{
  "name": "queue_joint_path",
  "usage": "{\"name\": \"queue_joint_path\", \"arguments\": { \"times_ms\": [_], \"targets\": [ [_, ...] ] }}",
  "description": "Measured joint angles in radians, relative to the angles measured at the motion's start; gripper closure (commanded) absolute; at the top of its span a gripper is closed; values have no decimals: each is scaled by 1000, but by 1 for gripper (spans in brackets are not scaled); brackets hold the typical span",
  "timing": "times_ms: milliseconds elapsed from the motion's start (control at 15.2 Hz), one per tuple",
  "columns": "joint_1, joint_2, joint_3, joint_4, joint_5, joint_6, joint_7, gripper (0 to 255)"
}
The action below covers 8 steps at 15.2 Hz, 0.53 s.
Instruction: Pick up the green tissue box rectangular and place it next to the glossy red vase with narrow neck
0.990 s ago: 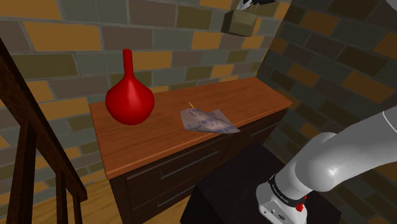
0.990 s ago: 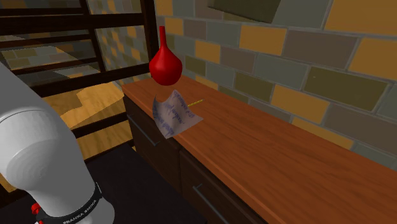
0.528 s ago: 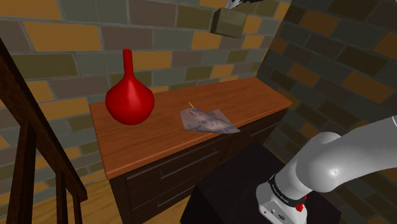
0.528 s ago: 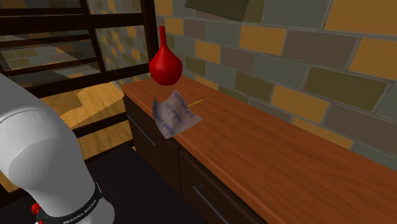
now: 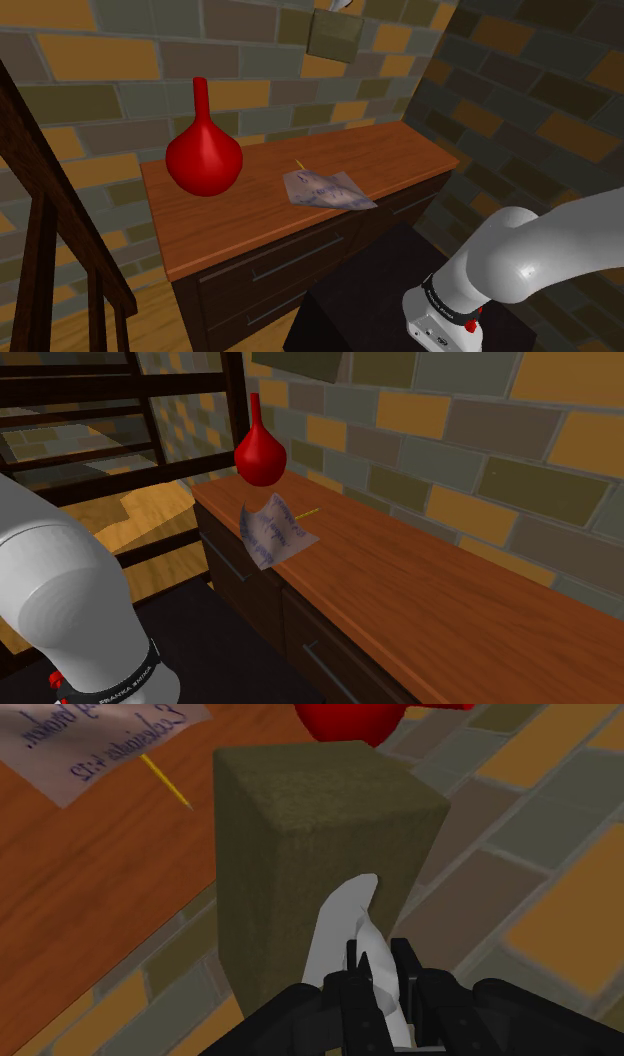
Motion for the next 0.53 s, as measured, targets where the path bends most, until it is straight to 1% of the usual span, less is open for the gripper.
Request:
{"name": "queue_joint_path", "arguments": {
  "times_ms": [264, 528],
  "targets": [
    [12, -6, 83, -9, -22, 20, 98, 255],
    [21, 11, 168, 5, -49, 36, 198, 255]
  ]
}}
